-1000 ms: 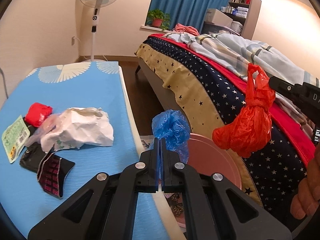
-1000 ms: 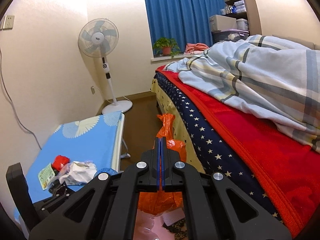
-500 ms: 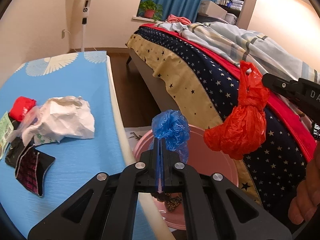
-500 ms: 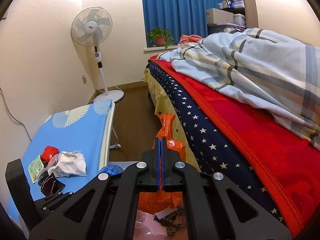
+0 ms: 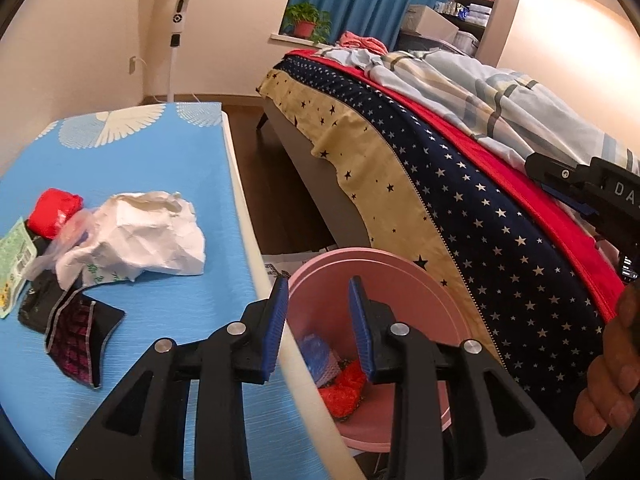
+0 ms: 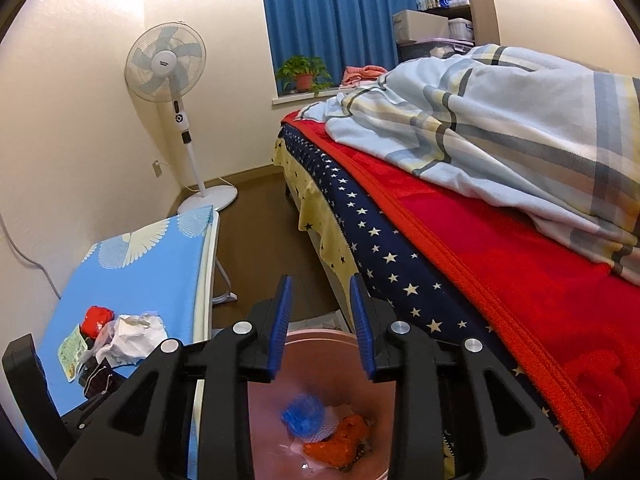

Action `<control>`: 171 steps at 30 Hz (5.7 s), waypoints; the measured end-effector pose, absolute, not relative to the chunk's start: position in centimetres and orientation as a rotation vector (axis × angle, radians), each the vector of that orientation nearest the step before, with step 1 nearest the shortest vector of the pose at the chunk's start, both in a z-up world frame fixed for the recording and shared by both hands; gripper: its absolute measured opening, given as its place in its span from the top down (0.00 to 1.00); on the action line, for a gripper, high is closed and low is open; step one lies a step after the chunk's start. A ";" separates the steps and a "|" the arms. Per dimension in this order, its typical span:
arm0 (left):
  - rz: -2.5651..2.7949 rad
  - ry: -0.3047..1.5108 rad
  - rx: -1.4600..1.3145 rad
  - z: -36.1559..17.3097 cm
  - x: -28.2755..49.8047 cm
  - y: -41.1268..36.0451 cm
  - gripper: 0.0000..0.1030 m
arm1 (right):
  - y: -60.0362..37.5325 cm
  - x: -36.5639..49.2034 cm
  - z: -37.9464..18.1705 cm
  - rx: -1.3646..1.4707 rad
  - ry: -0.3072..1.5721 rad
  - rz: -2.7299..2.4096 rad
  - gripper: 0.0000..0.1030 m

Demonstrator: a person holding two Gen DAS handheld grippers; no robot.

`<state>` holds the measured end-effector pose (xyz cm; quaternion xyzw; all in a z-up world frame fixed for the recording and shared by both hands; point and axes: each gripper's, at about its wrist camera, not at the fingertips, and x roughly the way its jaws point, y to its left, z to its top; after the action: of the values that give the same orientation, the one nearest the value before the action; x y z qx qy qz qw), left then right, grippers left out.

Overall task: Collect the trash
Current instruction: 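Open the right tool over the pink bin while the left tool releases the blue bag, then move the left tool to the clear plastic bag while the right tool reaches the purple foam mesh, then grasp the clear plastic bag with the left tool while the right tool grasps the purple foam mesh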

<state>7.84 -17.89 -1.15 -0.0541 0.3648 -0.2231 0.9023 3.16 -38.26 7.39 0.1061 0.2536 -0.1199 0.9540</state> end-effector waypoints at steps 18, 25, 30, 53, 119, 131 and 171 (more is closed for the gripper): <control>-0.316 0.665 -0.175 1.6 6.5 -10.4 0.70 | -33.2 3.9 8.8 0.205 0.453 -0.048 0.70; -0.204 0.647 -0.236 1.8 6.5 -5.5 0.71 | -30.9 5.6 8.2 0.244 0.470 0.030 0.70; -0.113 0.660 -0.288 0.8 7.2 -2.0 0.71 | -29.0 7.3 7.5 0.247 0.486 0.083 0.70; 0.000 0.778 -0.404 -5.5 12.6 2.1 0.64 | -26.4 11.8 5.1 0.252 0.540 0.182 0.70; -0.013 0.705 -0.410 -3.5 14.0 3.2 0.99 | -19.4 26.3 -5.1 0.223 1.054 0.448 0.69; -0.013 0.699 -0.415 -3.0 13.9 3.5 0.99 | -18.2 23.9 -4.2 0.152 1.004 0.485 0.93; -0.056 0.549 -0.298 4.2 5.3 2.2 1.00 | -23.9 5.0 10.8 0.096 0.443 0.278 0.93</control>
<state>5.32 2.17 4.18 -0.1464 0.2698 -0.0274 0.9513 5.04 -23.95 10.79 0.0476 0.2189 0.1376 0.9648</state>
